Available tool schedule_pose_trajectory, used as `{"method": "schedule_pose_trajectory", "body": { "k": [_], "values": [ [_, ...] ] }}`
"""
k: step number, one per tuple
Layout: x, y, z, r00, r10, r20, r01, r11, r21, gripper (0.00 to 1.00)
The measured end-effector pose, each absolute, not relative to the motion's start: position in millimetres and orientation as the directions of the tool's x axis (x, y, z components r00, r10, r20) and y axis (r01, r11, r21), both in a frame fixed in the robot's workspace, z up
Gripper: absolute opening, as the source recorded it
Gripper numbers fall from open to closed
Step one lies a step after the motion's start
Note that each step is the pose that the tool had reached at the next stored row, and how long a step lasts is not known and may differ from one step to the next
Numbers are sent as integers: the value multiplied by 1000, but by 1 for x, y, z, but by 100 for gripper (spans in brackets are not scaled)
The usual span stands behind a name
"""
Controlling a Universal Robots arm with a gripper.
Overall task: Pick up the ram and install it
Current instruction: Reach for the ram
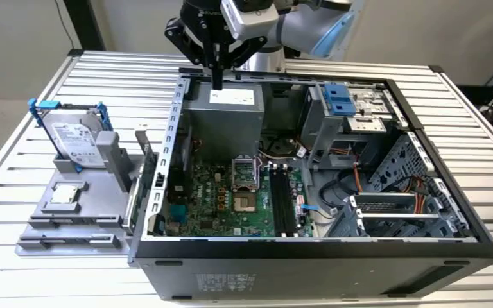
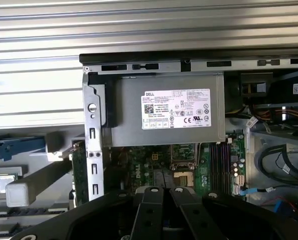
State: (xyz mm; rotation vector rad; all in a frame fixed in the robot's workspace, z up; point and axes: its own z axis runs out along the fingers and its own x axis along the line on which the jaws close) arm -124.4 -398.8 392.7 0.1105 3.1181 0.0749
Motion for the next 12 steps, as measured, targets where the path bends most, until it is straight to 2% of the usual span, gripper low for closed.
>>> {"method": "schedule_pose_trajectory", "body": {
  "k": [12],
  "values": [
    [-149,-399,393,-998,67,-19,66,997,49,0]
  ]
}}
